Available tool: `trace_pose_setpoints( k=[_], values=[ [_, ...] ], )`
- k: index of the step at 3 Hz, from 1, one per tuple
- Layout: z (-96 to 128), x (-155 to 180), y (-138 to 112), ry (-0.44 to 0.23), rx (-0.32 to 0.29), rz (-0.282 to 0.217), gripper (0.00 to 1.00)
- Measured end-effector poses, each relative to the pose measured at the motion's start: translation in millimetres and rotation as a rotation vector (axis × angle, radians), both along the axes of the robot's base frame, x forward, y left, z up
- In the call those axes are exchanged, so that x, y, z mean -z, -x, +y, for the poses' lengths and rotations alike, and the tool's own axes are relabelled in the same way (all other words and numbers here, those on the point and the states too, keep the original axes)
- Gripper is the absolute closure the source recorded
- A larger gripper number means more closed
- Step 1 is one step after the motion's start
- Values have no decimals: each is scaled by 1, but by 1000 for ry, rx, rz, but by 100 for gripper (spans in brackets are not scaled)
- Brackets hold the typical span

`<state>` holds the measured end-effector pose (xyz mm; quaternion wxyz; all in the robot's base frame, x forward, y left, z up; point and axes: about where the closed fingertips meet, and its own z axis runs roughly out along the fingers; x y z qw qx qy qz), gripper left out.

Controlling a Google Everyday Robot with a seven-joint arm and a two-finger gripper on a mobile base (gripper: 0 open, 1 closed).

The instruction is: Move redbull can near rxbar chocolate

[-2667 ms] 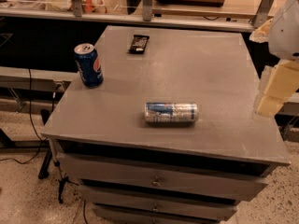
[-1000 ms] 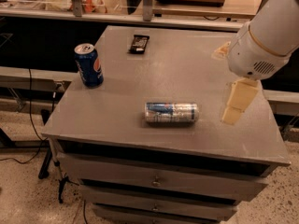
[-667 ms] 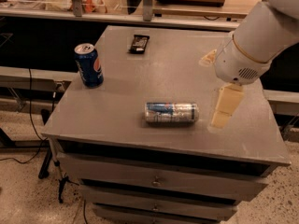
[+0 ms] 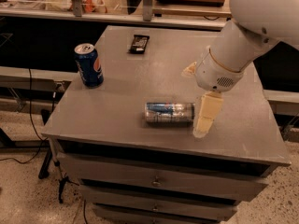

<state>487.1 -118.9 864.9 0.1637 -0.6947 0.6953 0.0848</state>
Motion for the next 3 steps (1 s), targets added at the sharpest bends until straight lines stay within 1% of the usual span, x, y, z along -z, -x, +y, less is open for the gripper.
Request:
trace_pose_setpoints(
  k=[1,2,3],
  values=[
    [3,17,-4,-5,1,25,3],
    [1,26,-5,-11,18,39,20],
    [-2,29,-7,-6,35,44,44]
  ],
)
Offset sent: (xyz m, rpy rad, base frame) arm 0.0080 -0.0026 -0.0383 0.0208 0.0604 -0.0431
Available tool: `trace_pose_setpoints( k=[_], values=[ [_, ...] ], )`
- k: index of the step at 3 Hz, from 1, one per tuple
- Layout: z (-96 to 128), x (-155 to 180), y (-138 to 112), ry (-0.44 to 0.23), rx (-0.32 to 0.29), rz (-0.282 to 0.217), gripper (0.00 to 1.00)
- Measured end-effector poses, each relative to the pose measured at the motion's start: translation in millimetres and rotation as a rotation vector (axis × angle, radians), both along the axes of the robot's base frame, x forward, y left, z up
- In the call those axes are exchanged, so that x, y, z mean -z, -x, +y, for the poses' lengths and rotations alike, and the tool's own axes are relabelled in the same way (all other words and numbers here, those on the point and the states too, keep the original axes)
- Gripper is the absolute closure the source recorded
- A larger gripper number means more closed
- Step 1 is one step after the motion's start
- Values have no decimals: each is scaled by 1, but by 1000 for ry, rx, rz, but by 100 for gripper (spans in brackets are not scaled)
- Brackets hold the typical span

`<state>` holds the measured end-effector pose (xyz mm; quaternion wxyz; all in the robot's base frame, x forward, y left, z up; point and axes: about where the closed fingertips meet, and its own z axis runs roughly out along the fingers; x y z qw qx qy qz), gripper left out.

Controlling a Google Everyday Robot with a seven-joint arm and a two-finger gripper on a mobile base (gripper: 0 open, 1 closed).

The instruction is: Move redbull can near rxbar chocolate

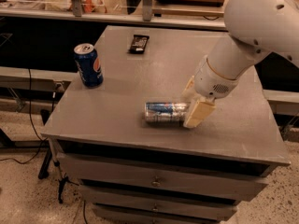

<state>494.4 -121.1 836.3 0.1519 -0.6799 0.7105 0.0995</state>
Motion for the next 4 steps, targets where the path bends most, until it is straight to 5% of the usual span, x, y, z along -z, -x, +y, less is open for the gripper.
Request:
trace_pose_setpoints(
  k=[2,4],
  values=[
    [-11,-11,-8,7,38,-12,91],
    [-17,-37,-22,-15,69,-52,100]
  ],
)
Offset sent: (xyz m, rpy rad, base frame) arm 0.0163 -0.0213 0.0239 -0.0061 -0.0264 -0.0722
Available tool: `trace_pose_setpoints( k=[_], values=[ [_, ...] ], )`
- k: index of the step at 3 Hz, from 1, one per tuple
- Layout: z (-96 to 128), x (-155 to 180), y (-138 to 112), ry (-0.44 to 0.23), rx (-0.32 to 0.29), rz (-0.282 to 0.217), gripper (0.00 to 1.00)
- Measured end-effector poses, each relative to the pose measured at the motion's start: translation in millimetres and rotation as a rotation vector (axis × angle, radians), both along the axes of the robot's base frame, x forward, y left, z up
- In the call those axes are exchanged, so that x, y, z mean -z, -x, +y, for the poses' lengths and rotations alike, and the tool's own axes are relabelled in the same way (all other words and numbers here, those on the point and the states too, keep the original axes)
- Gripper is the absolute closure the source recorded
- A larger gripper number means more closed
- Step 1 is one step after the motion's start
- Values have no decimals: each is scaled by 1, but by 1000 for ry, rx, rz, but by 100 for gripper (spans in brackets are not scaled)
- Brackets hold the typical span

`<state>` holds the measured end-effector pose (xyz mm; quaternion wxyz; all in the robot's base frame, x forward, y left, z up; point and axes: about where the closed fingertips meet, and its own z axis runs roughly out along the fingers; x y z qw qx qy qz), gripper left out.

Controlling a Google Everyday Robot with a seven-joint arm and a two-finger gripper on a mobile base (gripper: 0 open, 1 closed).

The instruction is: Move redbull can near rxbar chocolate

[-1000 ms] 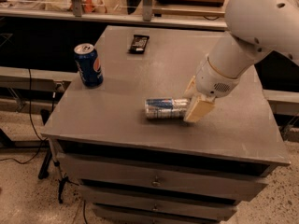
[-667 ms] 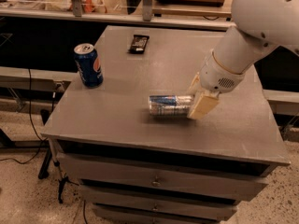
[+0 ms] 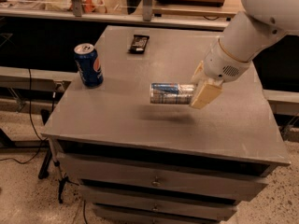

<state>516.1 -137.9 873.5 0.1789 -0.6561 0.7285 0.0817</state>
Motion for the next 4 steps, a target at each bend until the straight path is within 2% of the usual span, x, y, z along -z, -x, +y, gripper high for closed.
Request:
trace_pose_setpoints(
  k=[1,2,3,4],
  values=[
    [1,-4,-34,36,21,-30,100],
    [2,-6,-85,78,42,-52,100],
    [9,-14,-143,81,50,-95,100],
    [5,-30,-181,71,80,-150,100]
  ],
)
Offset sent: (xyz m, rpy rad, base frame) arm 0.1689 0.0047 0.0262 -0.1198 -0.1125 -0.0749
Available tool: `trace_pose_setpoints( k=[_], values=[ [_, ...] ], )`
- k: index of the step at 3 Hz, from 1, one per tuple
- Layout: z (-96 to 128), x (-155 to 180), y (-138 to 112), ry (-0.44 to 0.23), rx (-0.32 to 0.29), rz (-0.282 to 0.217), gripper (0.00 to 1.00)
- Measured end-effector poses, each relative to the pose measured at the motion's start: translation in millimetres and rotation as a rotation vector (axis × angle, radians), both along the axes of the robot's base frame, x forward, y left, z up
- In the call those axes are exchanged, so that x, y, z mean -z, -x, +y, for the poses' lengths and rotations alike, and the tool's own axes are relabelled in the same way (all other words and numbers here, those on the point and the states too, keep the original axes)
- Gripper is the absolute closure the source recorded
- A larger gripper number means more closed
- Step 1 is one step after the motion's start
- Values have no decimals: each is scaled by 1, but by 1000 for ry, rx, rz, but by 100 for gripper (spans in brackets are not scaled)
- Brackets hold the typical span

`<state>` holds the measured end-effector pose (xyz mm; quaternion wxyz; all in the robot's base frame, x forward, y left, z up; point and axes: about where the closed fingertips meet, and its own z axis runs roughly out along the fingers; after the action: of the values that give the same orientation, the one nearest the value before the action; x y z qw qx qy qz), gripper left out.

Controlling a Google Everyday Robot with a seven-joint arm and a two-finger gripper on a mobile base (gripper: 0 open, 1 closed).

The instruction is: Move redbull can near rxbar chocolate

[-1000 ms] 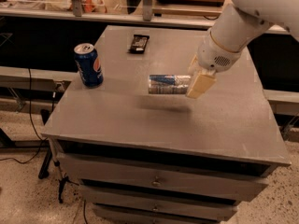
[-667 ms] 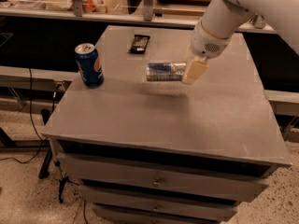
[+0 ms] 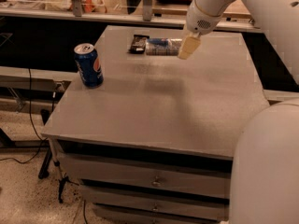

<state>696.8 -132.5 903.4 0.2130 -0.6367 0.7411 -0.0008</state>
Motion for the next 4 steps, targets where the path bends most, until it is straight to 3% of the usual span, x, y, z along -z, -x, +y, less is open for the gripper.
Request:
trace_pose_setpoints(
  k=[2,4],
  values=[
    [-17,-18,-54,-39,140,-103,100],
    [-14,9,-83,-53,203,-97,100]
  ],
)
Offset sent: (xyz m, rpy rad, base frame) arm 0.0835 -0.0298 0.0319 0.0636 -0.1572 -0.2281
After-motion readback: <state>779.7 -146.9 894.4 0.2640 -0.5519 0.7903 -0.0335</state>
